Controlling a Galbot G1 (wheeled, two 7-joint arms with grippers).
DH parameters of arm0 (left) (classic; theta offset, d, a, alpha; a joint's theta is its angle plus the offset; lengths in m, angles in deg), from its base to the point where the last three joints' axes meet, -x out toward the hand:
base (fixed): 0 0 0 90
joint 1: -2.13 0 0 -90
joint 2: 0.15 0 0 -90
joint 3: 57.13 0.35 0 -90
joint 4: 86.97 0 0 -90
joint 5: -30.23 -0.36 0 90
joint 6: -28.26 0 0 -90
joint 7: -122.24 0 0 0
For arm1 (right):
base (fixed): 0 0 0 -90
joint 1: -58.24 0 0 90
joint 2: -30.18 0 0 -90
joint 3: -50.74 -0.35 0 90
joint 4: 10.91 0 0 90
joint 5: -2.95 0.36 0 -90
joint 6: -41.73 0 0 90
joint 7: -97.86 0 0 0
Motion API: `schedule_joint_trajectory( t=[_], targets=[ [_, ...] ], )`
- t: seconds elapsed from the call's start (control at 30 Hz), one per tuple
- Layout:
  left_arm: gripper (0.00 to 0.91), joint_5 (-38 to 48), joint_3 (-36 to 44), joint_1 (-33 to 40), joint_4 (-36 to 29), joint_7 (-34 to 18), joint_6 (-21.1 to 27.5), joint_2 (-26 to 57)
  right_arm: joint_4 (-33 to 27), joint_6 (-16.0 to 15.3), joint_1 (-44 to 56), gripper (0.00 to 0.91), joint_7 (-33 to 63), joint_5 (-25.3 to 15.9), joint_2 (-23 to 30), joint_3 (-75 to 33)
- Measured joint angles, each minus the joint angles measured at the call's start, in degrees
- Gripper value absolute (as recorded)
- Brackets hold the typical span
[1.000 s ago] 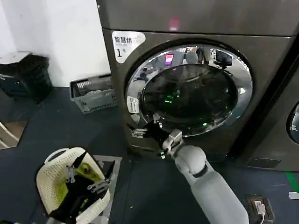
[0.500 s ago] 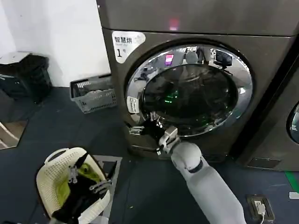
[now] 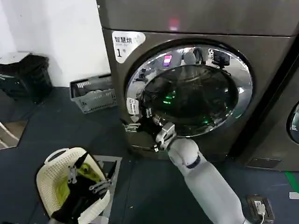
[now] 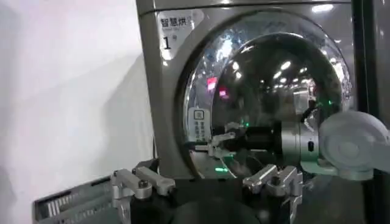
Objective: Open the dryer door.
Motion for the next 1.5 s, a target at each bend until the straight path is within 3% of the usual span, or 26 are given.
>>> schedule_joint_trajectory(
  t=[0.47,0.7,1.0,1.5],
  targets=[
    [0.907,0.4,-0.2,0.3,0.1,-0.1,0.5,0.2,0.7,0.4,0.2,0.907,-6.9,1.4,-1.2,-0.3],
    [0.907,2.2,-1.6,1.3,0.9,-0.1,1.4,0.4,3.1,0.1,2.0,0.907,-14.0,4.0,-3.1,-1.8],
    [0.907,8.6,-6.7,3.5,1.4,0.6,4.2,1.8,5.7,1.4,3.8,0.907,-21.5,6.4,-6.5,-3.5],
    [0.907,13.9,-14.8,9.2,5.6,0.3,4.7,5.1,11.7,0.8,7.5,0.907,-32.4,8.7,-11.3,-7.3]
  ],
)
